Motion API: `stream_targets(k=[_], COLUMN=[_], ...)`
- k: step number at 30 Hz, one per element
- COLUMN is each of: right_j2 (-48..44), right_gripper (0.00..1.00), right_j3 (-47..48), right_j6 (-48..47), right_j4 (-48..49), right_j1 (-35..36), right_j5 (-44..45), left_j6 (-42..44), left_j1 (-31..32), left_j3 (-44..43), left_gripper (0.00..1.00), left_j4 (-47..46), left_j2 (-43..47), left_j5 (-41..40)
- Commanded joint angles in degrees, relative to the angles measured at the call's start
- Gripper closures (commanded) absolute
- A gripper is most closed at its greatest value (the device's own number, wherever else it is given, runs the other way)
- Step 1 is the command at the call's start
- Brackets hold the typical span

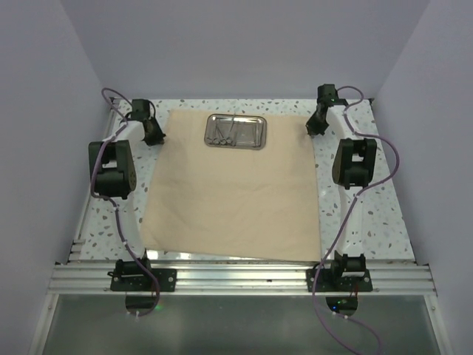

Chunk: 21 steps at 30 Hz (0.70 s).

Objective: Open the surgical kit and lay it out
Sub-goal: Smooth out the surgical kit at the center of the board.

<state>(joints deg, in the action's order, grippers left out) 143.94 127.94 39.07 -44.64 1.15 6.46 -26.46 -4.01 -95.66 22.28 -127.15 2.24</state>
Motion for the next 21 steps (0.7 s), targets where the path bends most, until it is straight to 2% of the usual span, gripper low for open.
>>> stream_targets(k=[1,7,11,12,13,14,15,16,18,21], right_j2=[5.7,7.6,4.8,4.0,2.8,0.0,-2.0,-3.8,-8.6,-14.3], right_gripper=[1.00,1.00,1.00,0.97,0.70,0.54,0.28,0.21,0.15,0.15], right_j3=[3.6,7.7,3.5,1.1,-0.4,-2.2,-6.1,-8.0,-11.5,-13.5], right_j6=[1.2,0.8,-0.2,-0.8,-2.8,-3.6,-5.0,-5.7,-6.9,-8.2], right_j4=[0.0,-1.0,-0.4,0.3,2.3,3.6,4.8,7.3,8.7,7.0], right_j1=[1.2,1.2,1.2,1.1,1.2,1.2,1.2,1.3,1.2,1.2], right_j5=[-2.3,-2.4,-2.5,-2.5,-3.0,-3.6,-3.2,-2.4,0.3,3.1], left_j6=[-1.1,-0.9,0.0,0.4,0.4,0.6,0.6,0.6,0.4,-0.5], left_j1=[-1.5,-2.7,-2.8,-2.8,-2.7,-2.7,-2.7,-2.6,-2.4,-1.4], left_j3=[3.5,5.8,3.4,1.3,0.0,-2.4,-3.6,-4.7,-7.0,-8.7], left_gripper=[1.00,1.00,1.00,0.95,0.90,0.70,0.58,0.48,0.34,0.29], left_j4=[0.6,0.7,1.3,1.7,2.2,3.2,3.6,4.2,4.5,4.0], left_j2=[3.8,6.4,5.7,5.1,4.7,4.5,4.0,4.0,4.2,5.5], left_j5=[-2.1,-5.7,-5.0,-4.9,-4.9,-5.1,-5.1,-5.6,-5.5,-5.1])
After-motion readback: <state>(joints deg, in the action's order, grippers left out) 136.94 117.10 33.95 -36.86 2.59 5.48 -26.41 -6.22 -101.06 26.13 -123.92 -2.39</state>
